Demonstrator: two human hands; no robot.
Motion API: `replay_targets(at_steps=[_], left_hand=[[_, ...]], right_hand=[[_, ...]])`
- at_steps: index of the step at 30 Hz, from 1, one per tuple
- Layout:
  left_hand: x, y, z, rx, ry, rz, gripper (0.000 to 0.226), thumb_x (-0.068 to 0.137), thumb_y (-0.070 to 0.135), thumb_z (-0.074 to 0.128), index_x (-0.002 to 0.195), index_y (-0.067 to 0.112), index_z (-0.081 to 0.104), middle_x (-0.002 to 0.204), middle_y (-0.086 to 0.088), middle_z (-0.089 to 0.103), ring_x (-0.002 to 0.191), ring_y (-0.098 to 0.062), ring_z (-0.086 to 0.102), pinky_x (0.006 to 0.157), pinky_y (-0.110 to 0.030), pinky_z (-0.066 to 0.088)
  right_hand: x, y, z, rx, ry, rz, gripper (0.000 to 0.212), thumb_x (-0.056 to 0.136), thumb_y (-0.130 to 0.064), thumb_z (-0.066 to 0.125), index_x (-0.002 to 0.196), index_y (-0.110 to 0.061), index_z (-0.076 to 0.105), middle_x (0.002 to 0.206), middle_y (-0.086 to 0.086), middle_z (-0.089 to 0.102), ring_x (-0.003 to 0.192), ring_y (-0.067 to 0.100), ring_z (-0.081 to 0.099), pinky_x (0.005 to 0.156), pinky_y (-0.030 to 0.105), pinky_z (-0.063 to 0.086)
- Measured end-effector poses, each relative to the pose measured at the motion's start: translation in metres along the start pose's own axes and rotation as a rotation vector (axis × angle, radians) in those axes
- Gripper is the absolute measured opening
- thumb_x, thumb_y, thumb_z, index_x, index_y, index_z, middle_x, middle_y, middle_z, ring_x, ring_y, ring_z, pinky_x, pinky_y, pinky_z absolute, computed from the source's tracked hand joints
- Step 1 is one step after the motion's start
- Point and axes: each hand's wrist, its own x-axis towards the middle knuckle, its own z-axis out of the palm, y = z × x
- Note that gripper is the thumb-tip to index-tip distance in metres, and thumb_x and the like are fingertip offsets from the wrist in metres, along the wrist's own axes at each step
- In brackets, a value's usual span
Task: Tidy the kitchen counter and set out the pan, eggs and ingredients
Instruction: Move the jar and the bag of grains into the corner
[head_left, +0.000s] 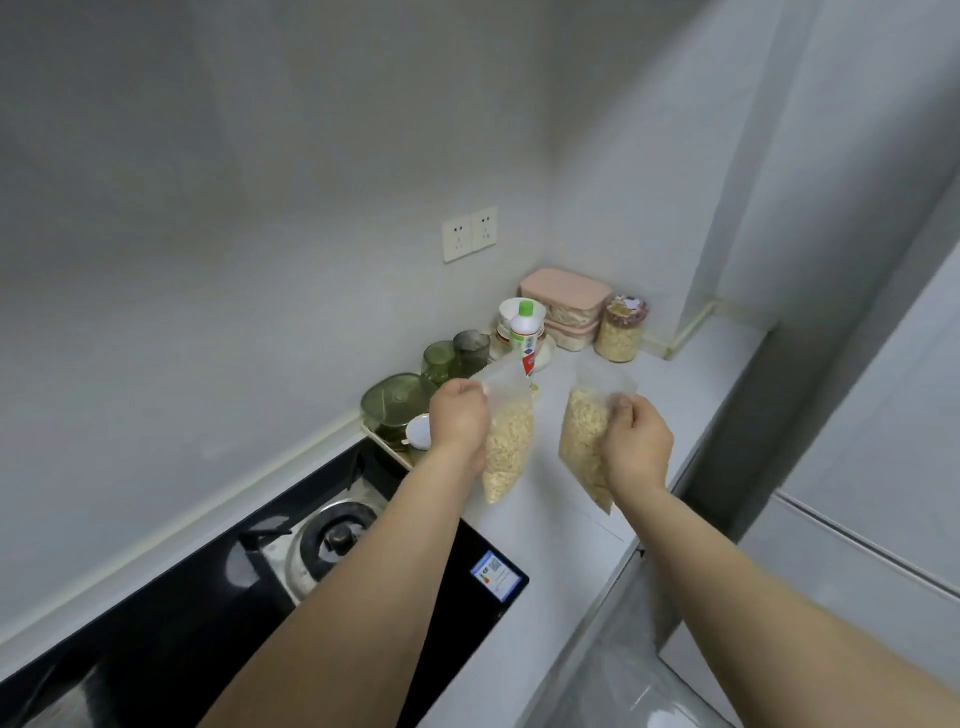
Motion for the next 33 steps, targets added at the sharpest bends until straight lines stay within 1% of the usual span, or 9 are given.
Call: replay_targets(at_steps=[2,8,15,20,22,24,26,29,33], left_hand=[[0.016,0.001,0.019,-0.003,-0.016,-0.018,0.018,0.094,0.010,0.044,0.083,0.017,0.056,0.075,-0.003,0.050,0.059,-0.016,0.039,0.051,-0.023,0.031],[0.069,0.000,0.070,0.055,-0.048,-0.028,0.015,0.092,0.013,0.046,0.080,0.017,0.054,0.076,-0.007,0.050,0.064,-0.019,0.040,0.055,-0.027,0.032],[0.128,0.000,0.130,0.115,-0.066,-0.040,0.018,0.092,0.016,0.046,0.077,0.016,0.056,0.069,-0.006,0.047,0.062,-0.019,0.041,0.057,-0.029,0.033],[0.178,-0.011,0.185,0.155,0.008,-0.092,0.011,0.081,0.020,0.052,0.081,0.016,0.062,0.098,-0.015,0.063,0.077,-0.025,0.051,0.065,-0.033,0.041],[0.196,-0.017,0.206,0.168,0.016,-0.093,0.009,0.085,0.017,0.053,0.084,0.014,0.062,0.092,-0.012,0.061,0.073,-0.022,0.048,0.061,-0.029,0.039],[0.210,-0.024,0.223,0.160,0.021,-0.086,0.014,0.090,0.013,0.049,0.080,0.015,0.059,0.082,-0.007,0.058,0.071,-0.019,0.046,0.057,-0.028,0.035],[0.229,-0.034,0.240,0.147,0.042,-0.094,0.017,0.092,0.011,0.046,0.078,0.016,0.054,0.082,-0.007,0.054,0.073,-0.018,0.045,0.059,-0.030,0.034],[0.257,-0.050,0.261,0.145,0.081,-0.107,0.017,0.091,0.011,0.046,0.076,0.017,0.048,0.080,-0.007,0.048,0.071,-0.018,0.041,0.055,-0.028,0.031],[0.285,-0.068,0.276,0.145,0.180,-0.123,0.022,0.091,0.016,0.049,0.070,0.017,0.050,0.079,-0.007,0.051,0.076,-0.020,0.044,0.062,-0.033,0.036]], right_hand=[[0.023,0.001,0.005,0.005,0.002,0.005,0.032,0.103,-0.021,0.033,0.110,-0.011,0.062,0.100,-0.001,0.058,0.094,0.018,0.053,0.083,0.028,0.040],[0.095,0.014,0.018,-0.003,0.016,0.044,0.031,0.102,-0.020,0.033,0.102,-0.009,0.062,0.092,0.003,0.058,0.086,0.020,0.052,0.076,0.028,0.036],[0.180,0.039,0.034,0.010,-0.015,0.086,0.031,0.102,-0.019,0.032,0.103,-0.008,0.061,0.092,0.001,0.057,0.087,0.018,0.051,0.077,0.025,0.035],[0.260,0.066,0.050,0.052,-0.056,0.118,0.030,0.101,-0.022,0.035,0.104,-0.010,0.062,0.095,0.002,0.060,0.089,0.021,0.054,0.076,0.028,0.041],[0.291,0.078,0.058,0.084,-0.090,0.130,0.027,0.101,-0.023,0.037,0.101,-0.011,0.061,0.094,0.001,0.060,0.086,0.019,0.054,0.071,0.026,0.041],[0.316,0.089,0.068,0.102,-0.111,0.136,0.028,0.100,-0.022,0.038,0.102,-0.010,0.063,0.097,0.001,0.061,0.089,0.019,0.055,0.075,0.029,0.043],[0.345,0.101,0.079,0.093,-0.126,0.151,0.026,0.099,-0.021,0.040,0.096,-0.010,0.064,0.094,0.001,0.062,0.089,0.019,0.054,0.079,0.031,0.044],[0.382,0.119,0.096,0.089,-0.152,0.174,0.024,0.098,-0.021,0.041,0.085,-0.012,0.058,0.086,0.002,0.058,0.082,0.019,0.051,0.076,0.031,0.042],[0.411,0.133,0.115,0.120,-0.173,0.172,0.028,0.098,-0.014,0.037,0.075,-0.023,0.050,0.076,-0.005,0.052,0.075,0.015,0.046,0.069,0.028,0.038]])
